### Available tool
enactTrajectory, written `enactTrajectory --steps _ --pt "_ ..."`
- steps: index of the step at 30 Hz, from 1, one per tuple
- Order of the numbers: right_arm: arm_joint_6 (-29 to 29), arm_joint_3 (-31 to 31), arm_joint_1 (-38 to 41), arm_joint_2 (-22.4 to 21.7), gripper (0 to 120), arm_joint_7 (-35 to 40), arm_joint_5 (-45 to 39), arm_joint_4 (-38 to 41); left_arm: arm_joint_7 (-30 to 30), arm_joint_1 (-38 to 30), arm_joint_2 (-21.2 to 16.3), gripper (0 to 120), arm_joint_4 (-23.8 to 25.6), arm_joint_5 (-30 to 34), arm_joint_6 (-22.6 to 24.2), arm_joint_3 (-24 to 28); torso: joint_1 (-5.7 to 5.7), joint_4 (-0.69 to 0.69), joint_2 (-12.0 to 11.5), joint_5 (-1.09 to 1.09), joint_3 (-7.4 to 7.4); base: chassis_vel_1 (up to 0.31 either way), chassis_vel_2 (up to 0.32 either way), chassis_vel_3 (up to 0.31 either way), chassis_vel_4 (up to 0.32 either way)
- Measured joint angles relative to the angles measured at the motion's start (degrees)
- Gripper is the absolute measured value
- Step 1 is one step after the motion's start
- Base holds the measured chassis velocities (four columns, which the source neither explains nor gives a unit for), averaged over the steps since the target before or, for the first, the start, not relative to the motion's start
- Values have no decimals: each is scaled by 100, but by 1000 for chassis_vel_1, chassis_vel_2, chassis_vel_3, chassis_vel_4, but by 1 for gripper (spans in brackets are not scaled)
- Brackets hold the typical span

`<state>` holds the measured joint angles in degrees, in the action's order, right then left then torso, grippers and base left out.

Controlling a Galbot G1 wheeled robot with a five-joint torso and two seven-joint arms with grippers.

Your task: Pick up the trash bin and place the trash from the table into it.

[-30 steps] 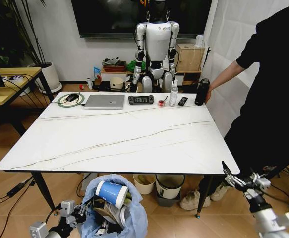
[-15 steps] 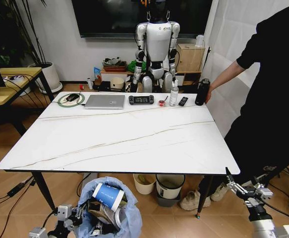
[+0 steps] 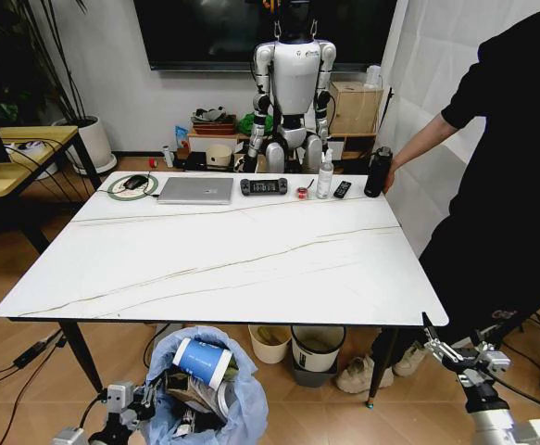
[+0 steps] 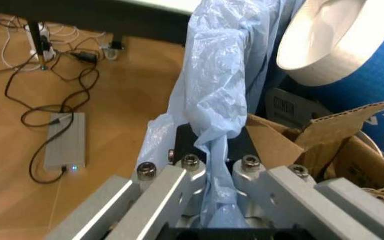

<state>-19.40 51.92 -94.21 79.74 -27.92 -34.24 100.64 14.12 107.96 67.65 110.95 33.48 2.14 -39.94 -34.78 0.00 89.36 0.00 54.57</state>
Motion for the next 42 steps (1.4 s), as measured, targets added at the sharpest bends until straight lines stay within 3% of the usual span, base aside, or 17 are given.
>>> enactTrajectory --steps 17,28,42 --pt "8 -7 4 -6 100 3 -6 1 59 -98 445 0 -411 -62 54 -49 194 0 -411 0 -217 0 0 0 0" --pt "8 -11 4 -8 100 3 -10 3 63 -133 684 0 -577 -51 66 -186 373 0 -808 0 -432 0 0 0 0" --pt "9 -11 4 -9 100 2 -15 3 27 -347 725 0 -840 -36 129 -195 590 0 -1287 0 -695 0 0 0 0"
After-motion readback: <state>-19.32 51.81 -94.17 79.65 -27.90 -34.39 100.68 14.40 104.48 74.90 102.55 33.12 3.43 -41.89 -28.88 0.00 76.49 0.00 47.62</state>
